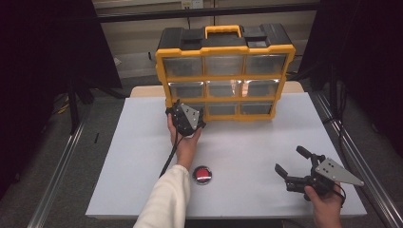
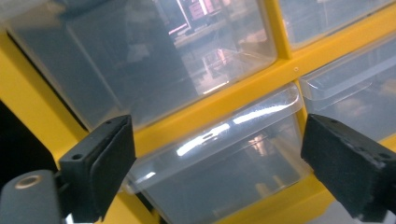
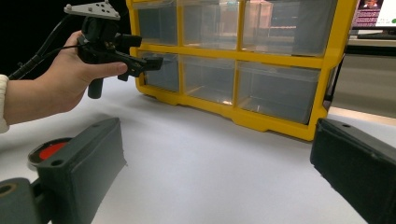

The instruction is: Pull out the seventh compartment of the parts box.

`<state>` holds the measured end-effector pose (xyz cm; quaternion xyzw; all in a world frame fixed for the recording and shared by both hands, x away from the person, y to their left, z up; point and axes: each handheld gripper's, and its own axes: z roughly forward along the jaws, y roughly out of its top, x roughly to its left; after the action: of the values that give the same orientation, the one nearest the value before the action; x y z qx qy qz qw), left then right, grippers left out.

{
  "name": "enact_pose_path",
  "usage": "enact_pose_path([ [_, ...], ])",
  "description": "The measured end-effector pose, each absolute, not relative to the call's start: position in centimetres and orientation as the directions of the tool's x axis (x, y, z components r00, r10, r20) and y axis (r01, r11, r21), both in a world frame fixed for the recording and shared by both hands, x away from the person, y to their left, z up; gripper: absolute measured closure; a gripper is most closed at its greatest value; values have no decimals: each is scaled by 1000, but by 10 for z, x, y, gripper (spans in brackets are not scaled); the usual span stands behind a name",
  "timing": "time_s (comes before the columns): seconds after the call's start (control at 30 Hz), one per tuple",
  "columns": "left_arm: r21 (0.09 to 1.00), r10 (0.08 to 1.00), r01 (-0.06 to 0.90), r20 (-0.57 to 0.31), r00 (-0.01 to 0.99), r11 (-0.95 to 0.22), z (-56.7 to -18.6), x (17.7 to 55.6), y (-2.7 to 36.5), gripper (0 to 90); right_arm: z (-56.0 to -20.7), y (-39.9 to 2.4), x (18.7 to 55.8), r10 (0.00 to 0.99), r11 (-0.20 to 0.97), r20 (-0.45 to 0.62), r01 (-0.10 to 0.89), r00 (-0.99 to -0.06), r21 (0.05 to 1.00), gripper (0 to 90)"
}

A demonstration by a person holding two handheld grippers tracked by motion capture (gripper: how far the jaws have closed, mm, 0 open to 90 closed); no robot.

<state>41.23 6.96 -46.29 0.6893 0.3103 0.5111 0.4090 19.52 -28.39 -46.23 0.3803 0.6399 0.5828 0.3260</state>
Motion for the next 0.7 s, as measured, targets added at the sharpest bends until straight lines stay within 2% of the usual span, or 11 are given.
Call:
enact_pose_path([
  [0.23, 816, 783, -23, 561, 270, -577, -463, 411, 68, 158, -462, -284, 195, 866, 32, 25, 106, -500, 994, 24],
  [0.5, 756, 725, -34, 638, 260, -654, -463, 412, 69, 215, -462, -284, 195, 865, 33, 24, 105, -500, 994, 24],
  [0.7, 706, 681, -39, 695, 230, -707, -463, 412, 70, 292, -462, -284, 195, 865, 36, 22, 107, -502, 994, 24],
])
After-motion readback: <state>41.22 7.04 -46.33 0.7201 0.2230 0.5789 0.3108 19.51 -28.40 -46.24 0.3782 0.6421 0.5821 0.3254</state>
